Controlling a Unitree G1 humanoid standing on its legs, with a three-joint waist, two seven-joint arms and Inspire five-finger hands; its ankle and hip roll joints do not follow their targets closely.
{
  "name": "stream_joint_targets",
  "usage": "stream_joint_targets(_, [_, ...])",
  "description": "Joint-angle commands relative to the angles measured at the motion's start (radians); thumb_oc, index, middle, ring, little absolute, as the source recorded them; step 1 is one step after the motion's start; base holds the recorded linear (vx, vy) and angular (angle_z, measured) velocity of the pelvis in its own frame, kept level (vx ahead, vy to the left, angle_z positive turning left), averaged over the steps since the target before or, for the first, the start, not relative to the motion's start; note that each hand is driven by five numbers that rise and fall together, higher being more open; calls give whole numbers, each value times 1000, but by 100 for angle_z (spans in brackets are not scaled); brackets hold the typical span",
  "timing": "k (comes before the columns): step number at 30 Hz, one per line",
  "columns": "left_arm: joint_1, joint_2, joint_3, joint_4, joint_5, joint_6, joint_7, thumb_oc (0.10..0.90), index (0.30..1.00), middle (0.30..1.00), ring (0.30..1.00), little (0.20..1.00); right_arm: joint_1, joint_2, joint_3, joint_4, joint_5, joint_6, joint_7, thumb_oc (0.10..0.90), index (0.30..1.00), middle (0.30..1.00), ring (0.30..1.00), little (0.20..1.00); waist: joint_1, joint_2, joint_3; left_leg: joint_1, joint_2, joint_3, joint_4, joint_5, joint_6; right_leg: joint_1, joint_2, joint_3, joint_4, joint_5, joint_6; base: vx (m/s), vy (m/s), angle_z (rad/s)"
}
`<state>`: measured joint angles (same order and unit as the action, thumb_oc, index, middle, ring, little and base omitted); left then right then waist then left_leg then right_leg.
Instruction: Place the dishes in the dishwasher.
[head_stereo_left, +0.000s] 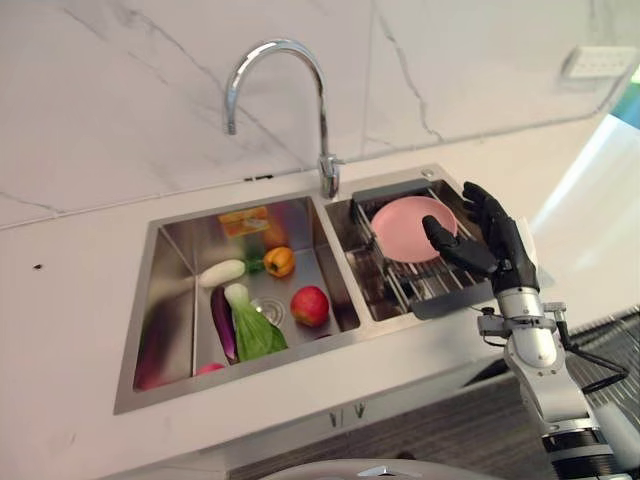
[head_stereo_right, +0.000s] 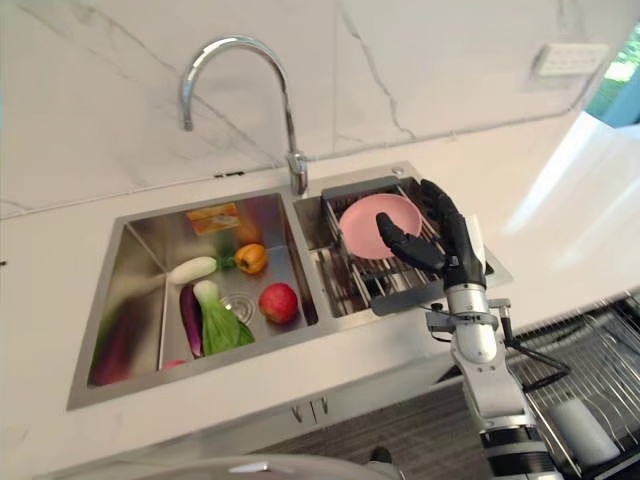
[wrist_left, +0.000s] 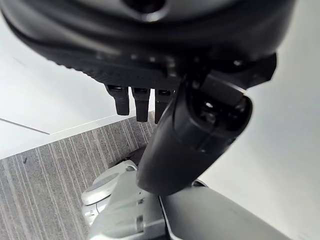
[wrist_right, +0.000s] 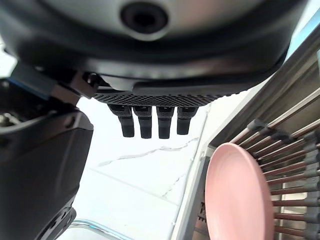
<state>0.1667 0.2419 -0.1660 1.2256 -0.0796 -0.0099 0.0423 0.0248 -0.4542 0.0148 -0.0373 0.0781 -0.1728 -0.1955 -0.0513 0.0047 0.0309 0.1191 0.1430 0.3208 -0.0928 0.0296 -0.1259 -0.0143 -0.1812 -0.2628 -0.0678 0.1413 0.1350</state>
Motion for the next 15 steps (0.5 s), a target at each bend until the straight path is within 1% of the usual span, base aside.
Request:
stream_joint_targets(1, [-130, -62, -29, -8, -47, -39, -44, 800, 900, 900, 900, 900, -120, -57, -130, -136, -19, -94, 4, 800, 900, 900, 900, 900, 18, -25, 43, 20, -5, -100, 44, -81, 82, -53, -80, 95, 173, -14, 115, -102, -41, -14])
stream_joint_targets(2, [-130, -62, -29, -8, -47, -39, -44, 800, 900, 900, 900, 900, -120, -57, -130, -136, -19, -94, 4, 800, 900, 900, 900, 900, 18, -25, 43, 20, -5, -100, 44, -81, 82, -53, -80, 95, 173, -14, 115, -155, -159, 30])
stream_joint_targets(3, [-133, -39, -24, -11, -47, -37, -43, 800, 900, 900, 900, 900, -151, -47, -123, -124, -10, -100, -7, 800, 900, 900, 900, 900, 49, -24, 50, -10, 22, -81, 78, -82, 74, -44, -143, 26, 212, -26, 102, -92, -137, 34])
stream_joint_targets(4, [-133, -39, -24, -11, -47, -37, -43, 800, 900, 900, 900, 900, -151, -47, -123, -124, -10, -100, -7, 800, 900, 900, 900, 900, 49, -24, 50, -10, 22, -81, 78, -82, 74, -44, -143, 26, 212, -26, 102, -121, -215, 55])
stream_joint_targets(5, [-134, -33, -23, -9, -46, -33, -39, 800, 900, 900, 900, 900, -151, -42, -122, -122, -6, -100, -6, 800, 900, 900, 900, 900, 55, -27, 53, -27, 30, -93, 99, -83, 69, -35, -170, -10, 234, -22, 96, -14, -306, 25])
stream_joint_targets(6, [-141, -18, 0, 15, -50, -30, -27, 800, 900, 900, 900, 900, -143, -32, -120, -116, 7, -96, -4, 800, 900, 900, 900, 900, 59, -44, 51, -45, 40, -120, 131, -87, 55, -10, -174, -22, 224, -41, 91, 0, -403, 20])
stream_joint_targets(7, [-139, -17, 11, 23, -61, -34, -24, 800, 900, 900, 900, 900, -148, -33, -115, -110, 12, -97, -1, 800, 900, 900, 900, 900, 65, -50, 49, -51, 50, -120, 149, -89, 48, -1, -166, -27, 207, -56, 95, 44, -451, 10])
stream_joint_targets(8, [-128, -15, 24, 30, -67, -35, -24, 800, 900, 900, 900, 900, -162, -34, -104, -94, 14, -98, -2, 800, 900, 900, 900, 900, 77, -55, 42, -53, 66, -112, 160, -90, 38, 20, -156, -48, 184, -86, 95, 56, -380, 9])
stream_joint_targets(9, [-115, -15, 42, 33, -74, -36, -23, 800, 900, 900, 900, 900, -176, -36, -94, -83, 14, -97, -6, 800, 900, 900, 900, 900, 89, -57, 36, -54, 89, -106, 164, -81, 24, 38, -139, -65, 161, -112, 91, 55, -422, 6])
stream_joint_targets(10, [-106, -12, 56, 36, -86, -37, -15, 800, 900, 900, 900, 900, -185, -40, -85, -85, 13, -98, -10, 800, 900, 900, 900, 900, 96, -54, 35, -62, 125, -108, 175, -39, 2, 51, -110, -68, 138, -132, 82, 45, -446, -21])
stream_joint_targets(11, [-102, -13, 66, 42, -106, -35, -9, 800, 900, 900, 900, 900, -185, -45, -80, -84, 19, -101, -11, 800, 900, 900, 900, 900, 102, -46, 36, -70, 163, -120, 182, 15, -20, 63, -69, -71, 124, -151, 63, 18, -406, -33])
stream_joint_targets(12, [-98, -18, 74, 45, -127, -37, -4, 800, 900, 900, 900, 900, -185, -49, -78, -85, 23, -108, -17, 800, 900, 900, 900, 900, 103, -36, 37, -76, 192, -133, 184, 56, -33, 75, -38, -77, 112, -165, 48, 6, -267, -24])
stream_joint_targets(13, [-98, -18, 74, 45, -127, -37, -4, 800, 900, 900, 900, 900, -185, -49, -78, -85, 23, -108, -17, 800, 900, 900, 900, 900, 103, -36, 37, -76, 192, -133, 184, 56, -33, 75, -38, -77, 112, -165, 48, -5, -210, -15])
stream_joint_targets(14, [-95, -25, 82, 49, -148, -36, 3, 800, 900, 900, 900, 900, -183, -54, -78, -79, 21, -110, -26, 800, 900, 900, 900, 900, 100, -27, 40, -85, 213, -141, 188, 96, -42, 86, -15, -88, 98, -176, 35, -6, -93, -6])
stream_joint_targets(15, [-95, -25, 82, 49, -148, -36, 3, 800, 900, 900, 900, 900, -183, -54, -78, -79, 21, -110, -26, 800, 900, 900, 900, 900, 100, -27, 40, -85, 213, -141, 188, 96, -42, 86, -15, -88, 98, -176, 35, -27, -198, -1])
